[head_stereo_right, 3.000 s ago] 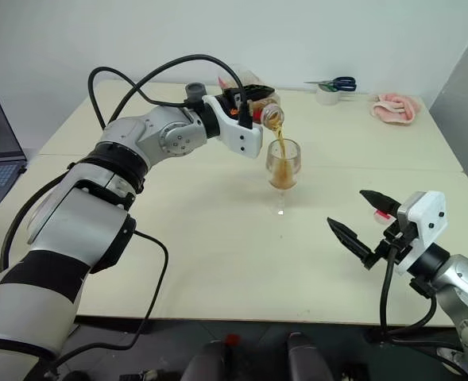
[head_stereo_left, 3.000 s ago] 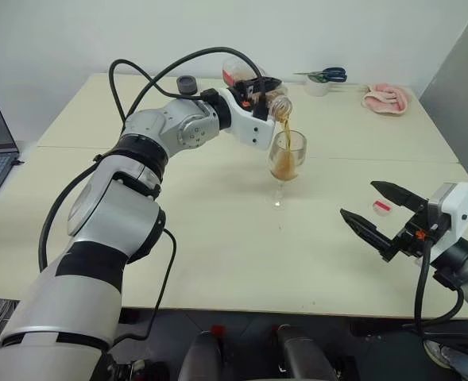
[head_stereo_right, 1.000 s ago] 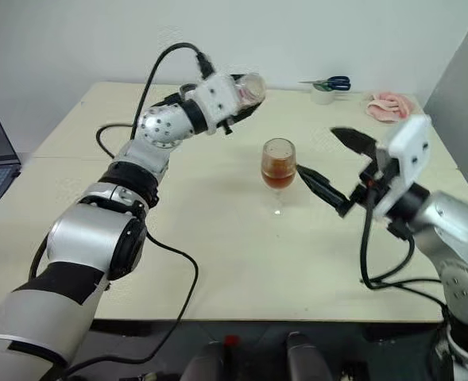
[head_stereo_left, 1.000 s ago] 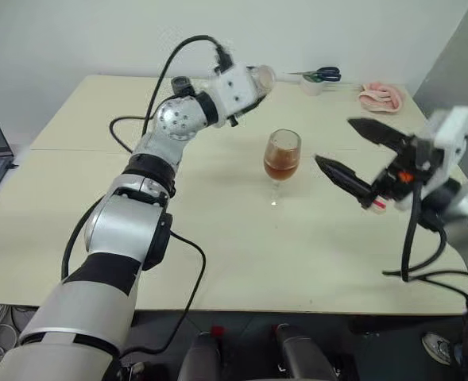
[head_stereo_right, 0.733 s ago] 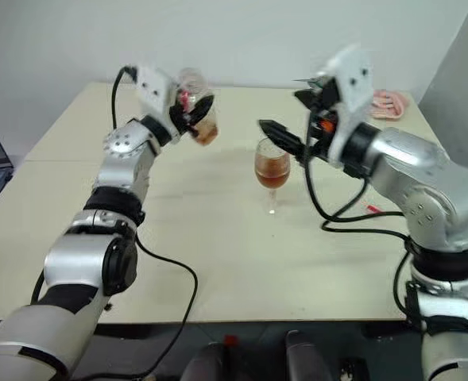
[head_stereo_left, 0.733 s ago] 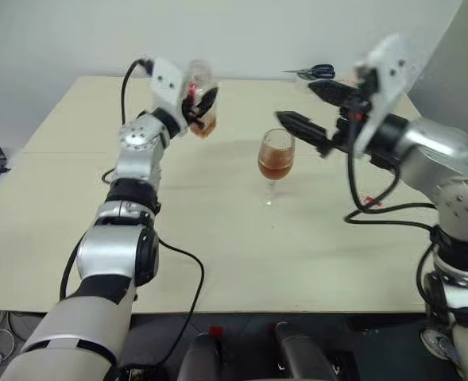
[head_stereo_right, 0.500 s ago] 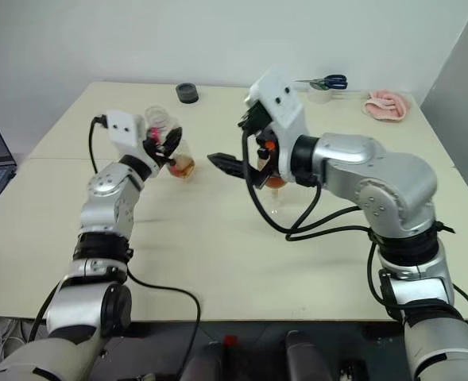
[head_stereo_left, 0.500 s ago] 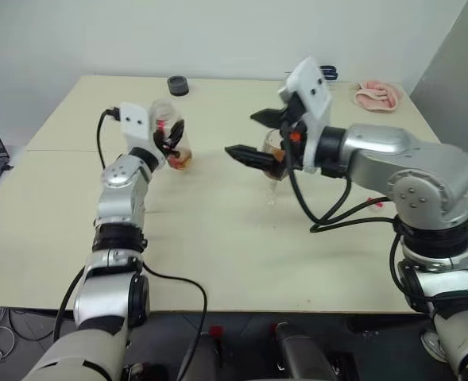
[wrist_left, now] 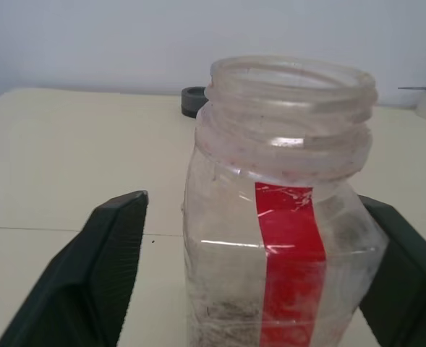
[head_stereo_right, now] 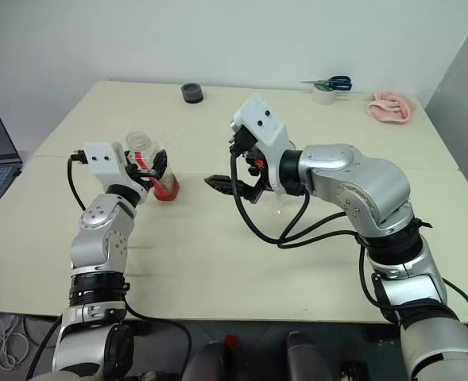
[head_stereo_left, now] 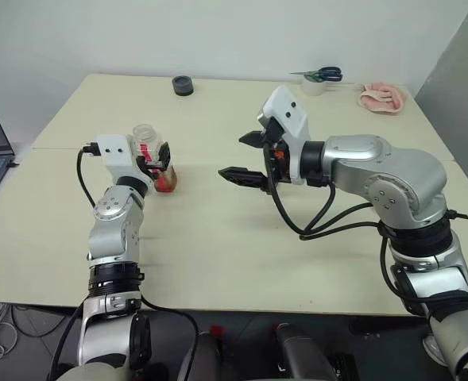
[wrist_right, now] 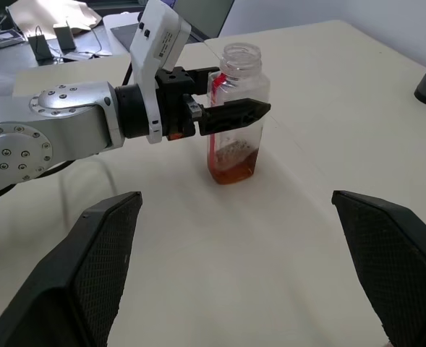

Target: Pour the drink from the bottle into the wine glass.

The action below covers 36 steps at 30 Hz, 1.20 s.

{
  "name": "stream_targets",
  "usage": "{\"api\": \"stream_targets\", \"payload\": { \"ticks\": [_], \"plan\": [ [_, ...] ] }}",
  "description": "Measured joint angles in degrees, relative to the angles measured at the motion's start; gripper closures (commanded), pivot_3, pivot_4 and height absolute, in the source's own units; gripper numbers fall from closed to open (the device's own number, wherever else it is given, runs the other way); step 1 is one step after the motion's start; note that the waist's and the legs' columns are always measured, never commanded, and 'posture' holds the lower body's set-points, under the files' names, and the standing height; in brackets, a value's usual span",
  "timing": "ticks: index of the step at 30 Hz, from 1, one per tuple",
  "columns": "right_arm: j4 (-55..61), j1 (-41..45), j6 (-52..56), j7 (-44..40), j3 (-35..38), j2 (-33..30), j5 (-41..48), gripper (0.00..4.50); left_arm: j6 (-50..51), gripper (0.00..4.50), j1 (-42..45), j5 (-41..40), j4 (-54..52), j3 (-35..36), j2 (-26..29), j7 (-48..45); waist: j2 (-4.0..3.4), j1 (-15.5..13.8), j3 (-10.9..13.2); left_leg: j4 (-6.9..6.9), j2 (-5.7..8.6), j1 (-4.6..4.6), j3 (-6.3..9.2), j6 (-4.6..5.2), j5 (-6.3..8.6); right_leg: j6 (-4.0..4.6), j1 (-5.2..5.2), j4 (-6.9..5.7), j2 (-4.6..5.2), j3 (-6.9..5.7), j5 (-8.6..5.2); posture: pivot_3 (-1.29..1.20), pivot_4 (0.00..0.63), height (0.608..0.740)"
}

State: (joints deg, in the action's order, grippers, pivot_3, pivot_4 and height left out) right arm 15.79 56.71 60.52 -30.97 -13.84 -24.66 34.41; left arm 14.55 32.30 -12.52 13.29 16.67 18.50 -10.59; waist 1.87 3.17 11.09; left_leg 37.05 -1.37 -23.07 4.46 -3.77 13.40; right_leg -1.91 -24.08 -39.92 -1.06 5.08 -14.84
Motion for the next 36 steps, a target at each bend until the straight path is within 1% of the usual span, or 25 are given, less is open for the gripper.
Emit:
{"api": "stream_targets", "payload": {
  "ticks": [3,7,9,11,13,16,19,21,25,29,33,36],
  "plan": [
    [0.0,0.0,0.0,-0.7,0.0,0.2,-0.7,0.0,0.4,0.02,-0.5,-0.1,-0.7,0.0,0.1,0.2,0.0,0.0,0.0,-0.01,-0.01,0.0,0.0,0.0,0.0,0.0,0.0,0.01,-0.02,0.0,0.0,0.0,0.15,0.74],
    [0.0,0.0,-0.2,-2.1,0.0,0.0,-1.8,0.0,3.7,0.02,-3.9,-1.1,-8.2,0.0,2.2,-0.6,0.0,0.2,0.0,-0.04,-0.05,0.01,-0.01,0.0,0.0,0.0,-0.01,0.02,-0.02,0.03,0.0,0.0,0.15,0.74],
    [0.2,-0.1,-0.8,-3.3,0.1,-0.8,-1.8,0.0,5.7,0.02,-7.2,-2.2,-12.7,0.6,4.6,-2.0,0.0,0.3,0.0,-0.07,-0.08,0.04,-0.02,0.0,0.0,0.0,-0.01,0.02,-0.02,0.04,-0.01,0.0,0.15,0.74],
    [0.9,-1.3,-1.7,-4.8,1.0,-2.5,-1.7,0.0,7.9,0.02,-10.2,-5.0,-16.3,2.2,7.7,-5.2,0.01,0.3,0.0,-0.07,-0.12,0.04,-0.02,0.0,0.0,0.02,0.0,0.04,-0.11,0.01,-0.01,0.0,0.15,0.74],
    [1.9,-3.0,-2.5,-6.7,2.2,-4.6,-1.5,0.0,10.8,0.02,-13.4,-9.2,-20.1,4.2,12.2,-10.6,0.01,0.2,0.0,-0.07,-0.1,0.03,-0.02,-0.01,0.01,0.04,0.0,0.06,-0.15,0.02,-0.04,0.0,0.15,0.74],
    [3.6,-5.1,-3.9,-9.3,5.0,-6.6,-0.4,0.0,15.3,0.02,-15.6,-16.1,-25.0,6.1,17.0,-18.1,0.01,0.0,0.0,-0.07,-0.09,0.05,-0.03,0.0,0.01,0.01,0.04,0.13,-0.15,0.02,-0.07,0.0,0.15,0.74],
    [4.7,-9.0,-8.9,-12.0,9.2,-9.1,0.2,0.0,21.1,0.02,-15.0,-23.9,-26.8,7.3,21.6,-24.2,0.02,-0.1,0.0,-0.08,-0.12,0.05,-0.02,0.0,0.01,-0.22,0.13,0.4,-0.17,-0.03,-0.21,0.0,0.15,0.74],
    [1.7,-11.5,-10.6,-13.0,12.2,-12.7,-0.5,0.0,23.8,0.02,-11.1,-27.2,-26.6,7.3,23.3,-26.8,0.04,-0.5,0.0,-0.06,-0.13,0.05,-0.01,0.0,0.01,-0.22,0.28,0.6,-0.19,-0.08,-0.21,0.0,0.15,0.74],
    [-6.3,-15.3,-13.5,-15.7,16.0,-19.7,-3.1,0.0,25.2,0.02,-4.4,-29.4,-26.5,3.9,26.7,-32.6,0.02,-0.4,0.0,-0.16,-0.11,0.15,-0.09,0.01,0.02,-0.2,0.45,0.91,-0.19,0.02,-0.2,0.0,0.15,0.74],
    [-7.6,-20.6,-14.9,-23.6,20.8,-26.2,-1.4,0.0,27.1,0.02,-1.7,-32.3,-23.4,1.1,28.8,-40.4,-0.04,0.2,0.1,-0.23,-0.2,0.17,-0.12,0.2,0.15,-0.06,0.43,0.91,-0.25,0.05,-0.12,0.0,0.15,0.74],
    [-7.7,-25.0,-16.4,-29.6,24.7,-29.3,1.2,0.0,27.5,0.02,-1.2,-32.5,-20.8,-1.1,31.5,-47.0,-0.09,0.5,0.1,-0.2,-0.26,0.2,-0.13,0.21,0.15,-0.18,0.41,0.88,-0.36,0.07,-0.24,0.0,0.15,0.74],
    [-6.4,-26.1,-17.5,-33.1,27.4,-29.6,4.0,0.0,27.5,0.02,-1.1,-32.5,-19.6,-1.6,33.3,-51.4,-0.11,0.7,0.1,-0.14,-0.29,0.23,-0.16,0.21,0.15,-0.19,0.42,0.85,-0.41,0.12,-0.24,0.0,0.15,0.74]
  ]
}}
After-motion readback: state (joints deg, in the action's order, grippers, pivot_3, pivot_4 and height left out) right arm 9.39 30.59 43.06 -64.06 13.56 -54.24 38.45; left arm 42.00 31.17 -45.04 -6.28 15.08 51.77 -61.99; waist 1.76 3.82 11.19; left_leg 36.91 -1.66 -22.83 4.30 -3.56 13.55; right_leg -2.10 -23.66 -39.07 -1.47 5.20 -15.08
